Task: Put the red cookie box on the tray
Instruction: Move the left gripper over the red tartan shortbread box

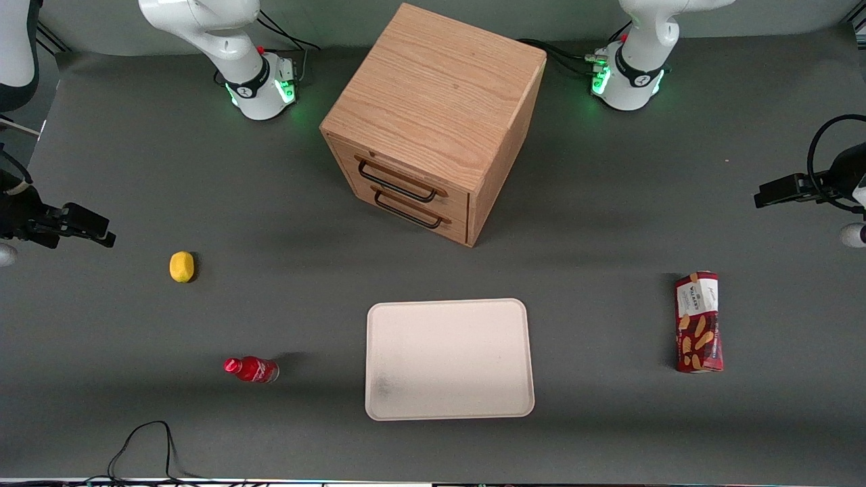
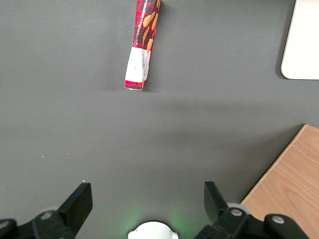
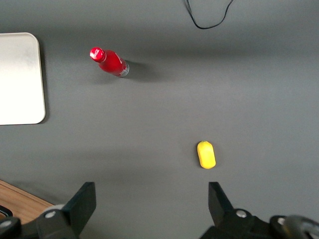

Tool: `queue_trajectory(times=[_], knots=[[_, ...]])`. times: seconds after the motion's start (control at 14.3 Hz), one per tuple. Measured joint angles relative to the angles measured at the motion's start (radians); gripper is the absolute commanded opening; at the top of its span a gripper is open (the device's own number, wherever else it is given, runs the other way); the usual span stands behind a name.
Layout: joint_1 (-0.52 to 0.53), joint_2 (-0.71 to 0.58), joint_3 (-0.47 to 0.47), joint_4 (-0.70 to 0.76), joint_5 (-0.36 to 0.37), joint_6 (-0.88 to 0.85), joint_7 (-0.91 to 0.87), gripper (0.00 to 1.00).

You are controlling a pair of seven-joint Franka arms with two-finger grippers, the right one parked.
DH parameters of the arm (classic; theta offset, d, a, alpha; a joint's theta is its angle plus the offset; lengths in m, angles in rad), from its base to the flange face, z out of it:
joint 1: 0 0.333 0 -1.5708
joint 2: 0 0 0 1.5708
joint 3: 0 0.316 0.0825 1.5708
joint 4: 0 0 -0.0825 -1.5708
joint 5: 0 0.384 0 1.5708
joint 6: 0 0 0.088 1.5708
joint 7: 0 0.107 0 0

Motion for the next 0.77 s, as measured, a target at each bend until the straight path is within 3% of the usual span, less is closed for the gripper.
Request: queue_trajectory(times=[0.77], knots=[[-0.005,0.003,0.017,0.005,0.000,0.000,0.000,1.00]])
